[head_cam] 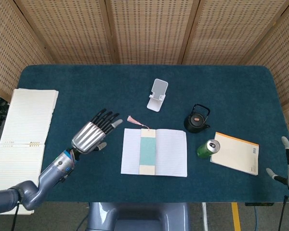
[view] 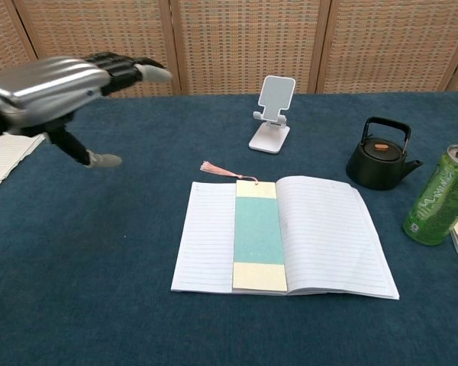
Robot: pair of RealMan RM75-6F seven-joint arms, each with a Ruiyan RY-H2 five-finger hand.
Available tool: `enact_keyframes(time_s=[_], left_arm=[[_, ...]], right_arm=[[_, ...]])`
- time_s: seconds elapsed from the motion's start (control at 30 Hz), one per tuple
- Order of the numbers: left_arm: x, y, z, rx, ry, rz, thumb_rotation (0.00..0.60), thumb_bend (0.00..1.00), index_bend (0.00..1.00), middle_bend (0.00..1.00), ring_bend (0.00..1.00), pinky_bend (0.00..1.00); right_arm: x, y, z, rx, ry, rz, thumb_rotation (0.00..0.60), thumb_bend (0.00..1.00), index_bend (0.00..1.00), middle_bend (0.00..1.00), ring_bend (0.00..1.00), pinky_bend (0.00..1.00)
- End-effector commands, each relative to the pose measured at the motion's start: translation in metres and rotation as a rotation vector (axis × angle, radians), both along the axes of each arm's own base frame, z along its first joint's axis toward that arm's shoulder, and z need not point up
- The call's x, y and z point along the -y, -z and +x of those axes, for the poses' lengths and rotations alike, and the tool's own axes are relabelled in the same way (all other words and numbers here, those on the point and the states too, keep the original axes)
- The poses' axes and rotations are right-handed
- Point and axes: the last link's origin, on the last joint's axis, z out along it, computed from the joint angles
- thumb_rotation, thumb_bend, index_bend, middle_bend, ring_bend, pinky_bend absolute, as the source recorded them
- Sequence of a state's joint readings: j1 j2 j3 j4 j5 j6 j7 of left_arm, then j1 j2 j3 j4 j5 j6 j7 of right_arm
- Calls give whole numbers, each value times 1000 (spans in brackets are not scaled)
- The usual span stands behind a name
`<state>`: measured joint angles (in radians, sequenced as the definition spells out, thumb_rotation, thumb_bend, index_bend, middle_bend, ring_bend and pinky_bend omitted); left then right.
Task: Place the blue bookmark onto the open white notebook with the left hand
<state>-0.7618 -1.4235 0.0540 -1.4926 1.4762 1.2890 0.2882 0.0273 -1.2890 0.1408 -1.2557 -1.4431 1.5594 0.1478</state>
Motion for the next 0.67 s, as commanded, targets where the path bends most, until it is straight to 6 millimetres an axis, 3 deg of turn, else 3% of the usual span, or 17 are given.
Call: enact_keyframes(time_s=[0.03, 0.37, 0.67], left_arm=[[37, -32, -39, 104, -182, 98, 600, 236, 0, 0, 0, 0], [103, -47, -92, 134, -355, 150, 600, 218, 0, 0, 0, 0], [128, -62, -115, 109, -397, 238, 600, 209, 0, 0, 0, 0]], right_arm=[[-2, 3, 9, 1, -31, 12, 600, 114, 80, 0, 0, 0], [-8, 6, 29, 6, -89, 32, 600, 114, 49, 0, 0, 0], [-15, 5, 41, 11, -128, 53, 600, 114, 35, 0, 0, 0]])
